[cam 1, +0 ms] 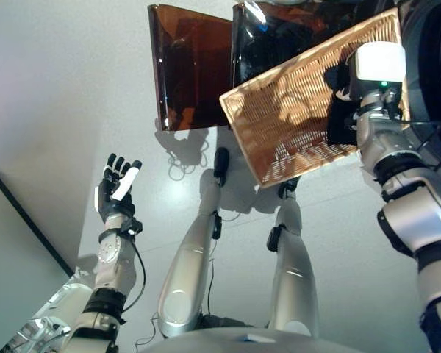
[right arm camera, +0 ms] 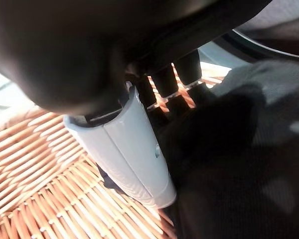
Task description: Pick up the clothes and place them into the washing machine
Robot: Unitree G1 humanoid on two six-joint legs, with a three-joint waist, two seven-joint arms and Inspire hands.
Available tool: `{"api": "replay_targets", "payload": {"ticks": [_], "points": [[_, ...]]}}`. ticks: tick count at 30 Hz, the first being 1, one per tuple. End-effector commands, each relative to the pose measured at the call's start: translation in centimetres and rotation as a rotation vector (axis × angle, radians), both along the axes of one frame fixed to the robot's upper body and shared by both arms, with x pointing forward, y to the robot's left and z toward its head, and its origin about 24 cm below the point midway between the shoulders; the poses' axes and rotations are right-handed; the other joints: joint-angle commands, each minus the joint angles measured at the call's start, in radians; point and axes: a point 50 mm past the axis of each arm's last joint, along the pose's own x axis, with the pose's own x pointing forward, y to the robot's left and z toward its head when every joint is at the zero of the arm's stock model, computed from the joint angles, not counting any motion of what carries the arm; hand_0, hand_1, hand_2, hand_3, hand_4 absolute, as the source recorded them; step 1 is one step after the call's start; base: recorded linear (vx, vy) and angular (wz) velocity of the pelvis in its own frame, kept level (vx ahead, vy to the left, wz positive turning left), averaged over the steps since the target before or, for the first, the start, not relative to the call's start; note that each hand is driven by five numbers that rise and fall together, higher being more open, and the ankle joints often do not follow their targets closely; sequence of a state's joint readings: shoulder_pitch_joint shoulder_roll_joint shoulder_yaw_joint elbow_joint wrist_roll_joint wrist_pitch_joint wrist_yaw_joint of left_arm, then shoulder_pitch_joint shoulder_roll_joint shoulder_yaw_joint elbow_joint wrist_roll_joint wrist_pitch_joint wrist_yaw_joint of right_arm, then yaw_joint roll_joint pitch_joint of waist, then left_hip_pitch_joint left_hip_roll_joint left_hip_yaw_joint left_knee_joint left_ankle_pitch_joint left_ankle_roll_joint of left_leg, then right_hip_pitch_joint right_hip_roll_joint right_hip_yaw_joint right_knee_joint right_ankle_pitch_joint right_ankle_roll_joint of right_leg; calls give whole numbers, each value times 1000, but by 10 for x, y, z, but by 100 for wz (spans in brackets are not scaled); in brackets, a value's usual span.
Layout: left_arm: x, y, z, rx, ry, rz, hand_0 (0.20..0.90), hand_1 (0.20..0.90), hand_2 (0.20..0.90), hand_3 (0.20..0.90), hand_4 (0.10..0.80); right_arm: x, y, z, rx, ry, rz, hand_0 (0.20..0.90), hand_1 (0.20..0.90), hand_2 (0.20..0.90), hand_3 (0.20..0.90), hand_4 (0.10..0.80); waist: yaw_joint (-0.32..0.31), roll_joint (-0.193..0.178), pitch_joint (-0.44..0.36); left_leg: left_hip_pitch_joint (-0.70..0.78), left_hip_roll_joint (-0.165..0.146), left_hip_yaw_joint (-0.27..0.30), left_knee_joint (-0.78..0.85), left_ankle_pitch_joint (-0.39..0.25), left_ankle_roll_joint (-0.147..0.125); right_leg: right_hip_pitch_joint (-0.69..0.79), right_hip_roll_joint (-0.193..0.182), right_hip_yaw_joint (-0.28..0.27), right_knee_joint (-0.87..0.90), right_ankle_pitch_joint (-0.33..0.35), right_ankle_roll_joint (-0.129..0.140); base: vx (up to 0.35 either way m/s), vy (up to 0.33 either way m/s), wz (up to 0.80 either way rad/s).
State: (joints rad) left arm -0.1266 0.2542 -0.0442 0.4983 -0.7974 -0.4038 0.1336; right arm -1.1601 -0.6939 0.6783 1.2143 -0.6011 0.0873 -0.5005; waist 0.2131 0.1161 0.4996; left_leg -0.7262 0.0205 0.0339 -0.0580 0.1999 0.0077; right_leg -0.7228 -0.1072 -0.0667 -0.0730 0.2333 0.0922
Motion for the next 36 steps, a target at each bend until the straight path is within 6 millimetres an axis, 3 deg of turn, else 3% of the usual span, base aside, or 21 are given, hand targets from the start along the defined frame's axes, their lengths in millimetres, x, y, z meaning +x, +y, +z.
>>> {"api": "replay_targets", "payload": {"ticks": [1,13,16,17,18,21,22,23,24,25,26,27,28,29,30,32,36], "points": [[-10,34,19,73,-89,121,900,900,900,900,800,-9,-24,28,-119,-56,-79,200,200,200,200,300,25,83,5,-1,-20,-2,-29,-12,-99,-42,12,-19,74,-20,21,0,0,0],[-11,37,18,80,-81,136,900,900,900,900,800,-10,-25,34,-144,-85,-88,200,200,200,200,300,22,79,-6,4,-19,2,-29,-15,-98,-36,15,-18,73,-20,20,0,0,0],[-11,37,17,80,-76,140,900,900,900,900,800,-9,-18,38,-64,-142,-40,200,200,200,200,300,18,73,-8,10,-18,4,-29,-16,-97,-32,18,-17,75,-19,21,0,0,0],[-12,37,17,75,-75,150,900,900,900,900,800,-8,-9,41,82,-216,40,200,200,200,200,300,12,67,-12,13,-17,5,-29,-14,-96,-29,19,-18,74,-16,21,0,0,0],[-12,37,17,75,-75,150,900,900,900,900,800,-8,-9,41,82,-216,40,200,200,200,200,300,12,67,-12,12,-17,4,-29,-13,-96,-30,19,-19,74,-16,21,0,0,0],[-13,37,11,57,-43,176,900,900,900,900,800,-11,10,40,632,-427,278,200,200,200,200,300,-9,51,-19,35,-11,11,-29,-24,-95,-6,24,-20,75,-24,20,11,-6,0],[-13,38,11,58,-44,175,900,900,900,900,800,-11,9,40,634,-428,277,200,200,200,200,300,-8,49,-20,32,-11,10,-29,-20,-94,-8,23,-20,73,-20,20,22,-20,3],[-14,40,8,53,-23,188,900,900,900,900,800,-15,15,36,843,-487,375,200,200,200,200,300,-18,40,-26,42,-10,13,-29,-25,-94,3,25,-21,70,-21,20,0,0,0],[-14,40,8,53,-23,188,900,900,900,900,800,-15,15,36,843,-487,375,200,200,200,200,300,-18,40,-27,41,-10,13,-29,-24,-94,2,25,-21,70,-20,20,50,-29,-4],[-18,43,2,36,10,207,900,900,900,900,800,-22,19,25,1108,-569,483,200,200,200,200,300,-28,31,-34,59,-6,15,-29,-33,-94,20,27,-23,69,-28,20,24,-16,-5],[-18,44,2,36,10,206,900,900,900,900,800,-22,19,25,1109,-570,482,200,200,200,200,300,-28,30,-35,55,-7,14,-29,-29,-94,18,26,-23,67,-24,20,57,-31,-3],[-22,46,-3,26,32,214,900,900,900,900,800,-28,20,11,1360,-635,571,200,200,200,200,300,-31,26,-44,71,-6,17,-29,-38,-93,36,29,-25,65,-30,20,0,0,0],[-23,46,-7,17,52,215,900,900,900,900,800,-31,23,4,1488,-665,621,200,200,200,200,300,-37,25,-49,76,-5,18,-29,-39,-94,44,30,-25,63,-32,20,42,-21,-3],[-23,46,-7,18,53,214,900,900,900,900,800,-31,22,3,1490,-665,620,200,200,200,200,300,-36,24,-49,78,-5,18,-29,-39,-94,46,30,-24,63,-32,20,31,-12,-8],[-26,45,-14,2,82,219,900,900,900,900,800,-37,27,-9,1694,-709,711,200,200,200,200,300,-40,20,-62,91,-5,20,-29,-44,-94,60,32,-25,61,-35,19,39,-12,-9],[-30,44,-21,-21,109,223,900,900,900,900,800,-44,31,-21,1893,-759,795,200,200,200,200,300,-41,18,-77,107,-7,22,-29,-48,-94,81,32,-23,58,-39,19,44,-12,-7],[-34,41,-28,-31,146,210,900,900,900,900,800,-50,36,-30,2057,-806,875,200,200,200,200,300,-40,21,-95,122,-8,23,-29,-53,-95,99,31,-24,54,-45,19,23,-11,-7]]}}
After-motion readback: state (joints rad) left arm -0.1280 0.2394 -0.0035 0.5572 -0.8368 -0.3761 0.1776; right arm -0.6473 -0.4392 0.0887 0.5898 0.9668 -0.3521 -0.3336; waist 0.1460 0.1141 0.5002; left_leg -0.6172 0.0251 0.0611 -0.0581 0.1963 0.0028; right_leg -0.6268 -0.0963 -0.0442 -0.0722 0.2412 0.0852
